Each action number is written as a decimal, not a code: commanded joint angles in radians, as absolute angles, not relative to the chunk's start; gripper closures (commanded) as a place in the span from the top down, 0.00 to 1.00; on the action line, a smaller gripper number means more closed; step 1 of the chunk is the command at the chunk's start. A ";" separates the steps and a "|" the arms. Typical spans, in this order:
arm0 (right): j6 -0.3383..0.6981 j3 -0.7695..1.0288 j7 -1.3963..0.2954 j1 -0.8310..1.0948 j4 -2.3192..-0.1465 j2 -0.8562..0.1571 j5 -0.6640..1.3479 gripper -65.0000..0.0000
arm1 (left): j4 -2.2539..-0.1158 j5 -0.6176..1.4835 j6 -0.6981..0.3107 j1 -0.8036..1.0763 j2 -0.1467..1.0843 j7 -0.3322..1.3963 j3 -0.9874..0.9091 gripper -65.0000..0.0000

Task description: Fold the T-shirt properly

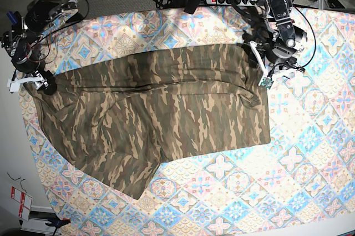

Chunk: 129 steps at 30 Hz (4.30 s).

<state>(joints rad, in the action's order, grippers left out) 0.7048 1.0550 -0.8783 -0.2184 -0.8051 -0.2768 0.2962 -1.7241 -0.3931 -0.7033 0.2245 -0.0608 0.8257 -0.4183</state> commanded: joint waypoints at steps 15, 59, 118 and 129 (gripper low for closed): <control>0.698 1.047 -0.885 -0.246 -0.817 -0.291 0.278 0.63 | -1.494 -0.387 -0.698 0.183 -0.076 0.808 -0.455 0.54; 0.698 0.970 -1.089 0.070 -1.336 -0.148 0.088 0.05 | -1.587 -0.509 -0.698 0.383 0.021 0.809 -0.458 0.00; 0.698 0.611 -1.230 -0.228 -1.550 -0.228 -0.217 0.59 | -1.946 -0.518 -0.698 0.222 -0.047 0.928 -0.455 0.46; 0.698 0.538 -0.874 -0.380 -1.044 -0.298 -0.274 0.69 | -1.943 -0.518 -0.698 0.197 -0.045 0.967 -0.456 0.46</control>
<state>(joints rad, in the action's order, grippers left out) 0.7033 0.5373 -0.8799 -0.3534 -1.0203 -0.2749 -0.2813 -1.9278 -0.5198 -0.7040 0.2054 -0.0513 0.9771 -0.4561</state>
